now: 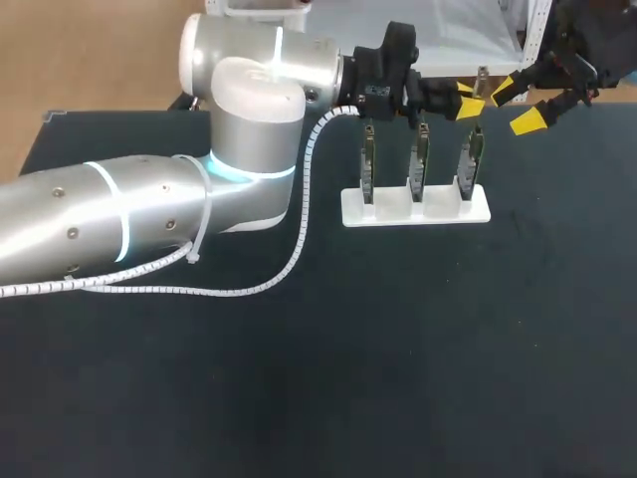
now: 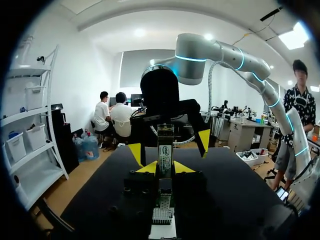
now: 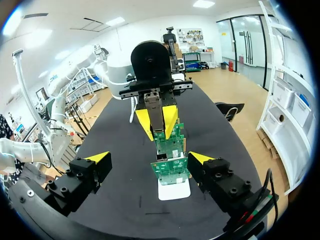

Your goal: Pick up the optical module with the left hand, and insert it into the network port with the right hand.

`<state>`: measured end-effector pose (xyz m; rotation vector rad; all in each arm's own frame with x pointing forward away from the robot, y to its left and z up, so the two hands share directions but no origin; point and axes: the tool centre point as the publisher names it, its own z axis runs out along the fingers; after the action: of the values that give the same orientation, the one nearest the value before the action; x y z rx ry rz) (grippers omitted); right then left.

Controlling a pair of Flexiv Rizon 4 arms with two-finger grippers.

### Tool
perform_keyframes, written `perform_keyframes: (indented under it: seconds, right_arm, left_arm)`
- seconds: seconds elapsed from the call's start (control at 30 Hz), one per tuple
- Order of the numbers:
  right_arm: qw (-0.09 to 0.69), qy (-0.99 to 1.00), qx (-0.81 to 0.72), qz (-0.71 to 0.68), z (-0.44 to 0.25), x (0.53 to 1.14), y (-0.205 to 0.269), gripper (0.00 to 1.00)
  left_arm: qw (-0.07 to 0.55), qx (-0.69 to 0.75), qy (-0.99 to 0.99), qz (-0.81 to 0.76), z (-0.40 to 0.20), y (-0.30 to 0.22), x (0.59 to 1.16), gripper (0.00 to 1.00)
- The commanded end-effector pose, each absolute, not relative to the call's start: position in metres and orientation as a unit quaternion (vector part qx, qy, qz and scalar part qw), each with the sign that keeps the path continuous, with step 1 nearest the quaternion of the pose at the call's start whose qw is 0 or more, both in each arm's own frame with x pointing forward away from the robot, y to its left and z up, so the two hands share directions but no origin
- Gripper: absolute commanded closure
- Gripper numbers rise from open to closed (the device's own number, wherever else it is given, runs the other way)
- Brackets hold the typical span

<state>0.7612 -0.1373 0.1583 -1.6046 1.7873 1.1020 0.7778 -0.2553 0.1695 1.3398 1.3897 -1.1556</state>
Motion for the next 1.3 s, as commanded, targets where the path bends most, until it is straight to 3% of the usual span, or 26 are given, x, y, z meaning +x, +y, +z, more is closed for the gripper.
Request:
perform_keyframes:
  seconds: [0.03,0.43,1.3]
  right_arm:
    - [0.248,0.656,-0.588,0.403,0.1584,0.7596,-0.137,0.0]
    - [0.248,0.656,-0.588,0.403,0.1584,0.7596,-0.137,0.0]
    - [0.248,0.656,-0.588,0.403,0.1584,0.7596,-0.137,0.0]
  left_arm:
    - [0.434,0.534,0.556,-0.467,0.1687,-0.2589,0.7746,1.0]
    - [0.459,0.518,0.556,-0.46,0.1689,-0.2606,0.7696,1.0]
    - [0.441,0.53,0.552,-0.468,0.1655,-0.2642,0.7701,1.0]
